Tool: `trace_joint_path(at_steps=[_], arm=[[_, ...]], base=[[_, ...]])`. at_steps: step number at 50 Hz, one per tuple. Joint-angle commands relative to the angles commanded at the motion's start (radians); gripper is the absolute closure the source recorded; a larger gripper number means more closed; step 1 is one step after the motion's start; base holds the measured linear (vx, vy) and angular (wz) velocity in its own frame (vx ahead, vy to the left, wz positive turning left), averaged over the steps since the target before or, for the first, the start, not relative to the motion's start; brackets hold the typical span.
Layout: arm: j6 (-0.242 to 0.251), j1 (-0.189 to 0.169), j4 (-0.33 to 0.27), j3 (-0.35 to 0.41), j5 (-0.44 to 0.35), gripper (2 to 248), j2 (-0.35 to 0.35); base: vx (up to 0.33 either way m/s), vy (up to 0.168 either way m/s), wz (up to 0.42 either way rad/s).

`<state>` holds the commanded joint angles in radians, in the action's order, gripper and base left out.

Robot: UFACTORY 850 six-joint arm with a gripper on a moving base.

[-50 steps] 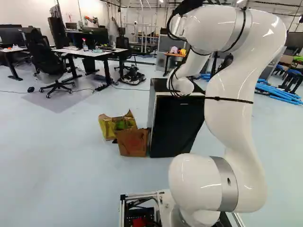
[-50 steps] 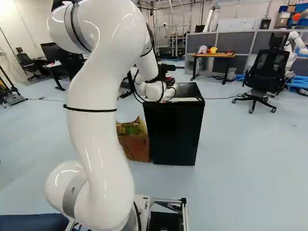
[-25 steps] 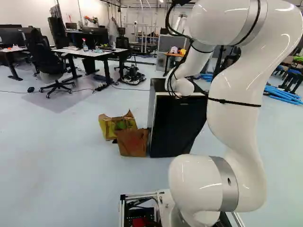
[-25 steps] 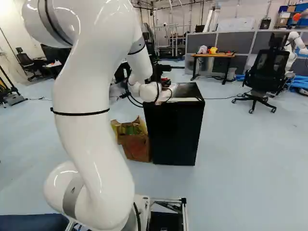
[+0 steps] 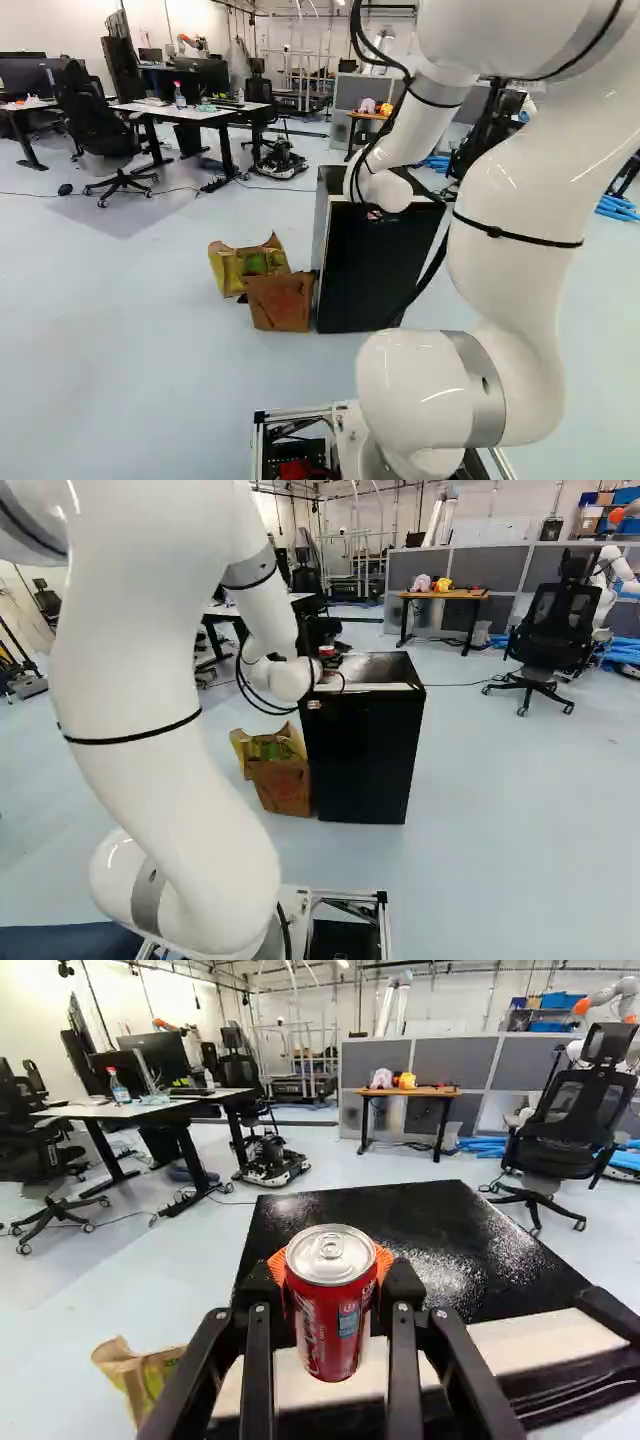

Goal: Grab a drink from the fridge

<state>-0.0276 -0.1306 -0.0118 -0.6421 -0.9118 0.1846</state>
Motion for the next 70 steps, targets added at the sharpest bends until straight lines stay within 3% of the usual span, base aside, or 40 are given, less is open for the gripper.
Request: trace_joint_path(at_steps=[35,70], arm=[[0.016,0.076,0.007,0.322,0.023,150,-0.269],[0.025,0.119,0.011,0.506,0.036,150,-0.423]], base=[[0.000,0.000,0.000],[0.000,0.000,0.000]])
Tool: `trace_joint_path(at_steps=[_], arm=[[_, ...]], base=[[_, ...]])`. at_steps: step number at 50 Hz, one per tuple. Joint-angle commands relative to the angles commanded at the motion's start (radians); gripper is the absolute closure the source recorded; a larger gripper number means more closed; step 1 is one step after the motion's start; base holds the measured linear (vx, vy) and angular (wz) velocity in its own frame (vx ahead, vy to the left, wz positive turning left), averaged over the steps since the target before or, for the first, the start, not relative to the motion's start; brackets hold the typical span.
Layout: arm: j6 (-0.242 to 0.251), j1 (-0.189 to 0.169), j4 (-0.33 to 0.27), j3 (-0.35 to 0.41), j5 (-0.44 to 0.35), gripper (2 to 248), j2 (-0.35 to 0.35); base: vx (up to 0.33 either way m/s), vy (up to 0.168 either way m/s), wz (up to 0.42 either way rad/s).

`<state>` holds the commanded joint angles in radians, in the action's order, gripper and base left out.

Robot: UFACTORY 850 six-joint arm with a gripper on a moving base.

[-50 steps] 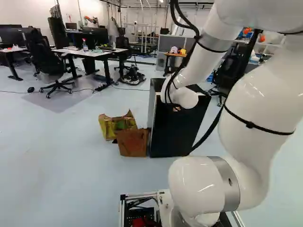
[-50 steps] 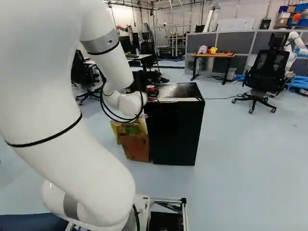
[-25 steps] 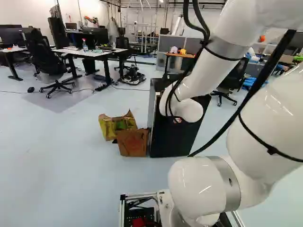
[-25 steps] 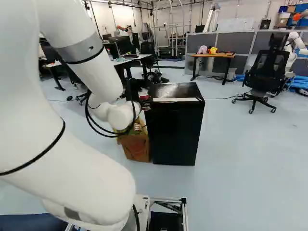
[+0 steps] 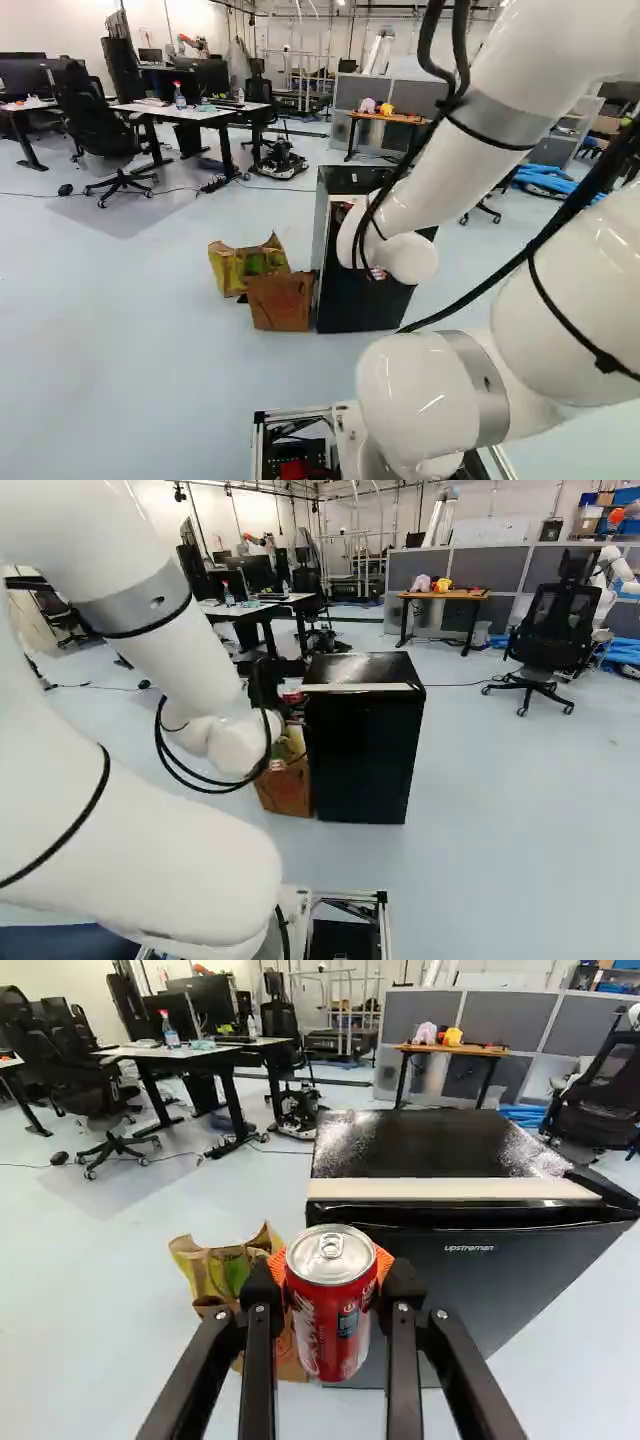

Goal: Grab a drink from the fridge

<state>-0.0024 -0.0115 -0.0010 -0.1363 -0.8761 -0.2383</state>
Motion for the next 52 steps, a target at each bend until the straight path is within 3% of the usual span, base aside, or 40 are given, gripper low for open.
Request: trace_joint_path(at_steps=[21,52], arm=[[0.002,0.011,0.001,0.045,0.003,150,-0.038],[0.002,0.012,0.001,0.049,0.003,150,-0.041]], base=[[0.000,0.000,0.000],[0.000,0.000,0.000]])
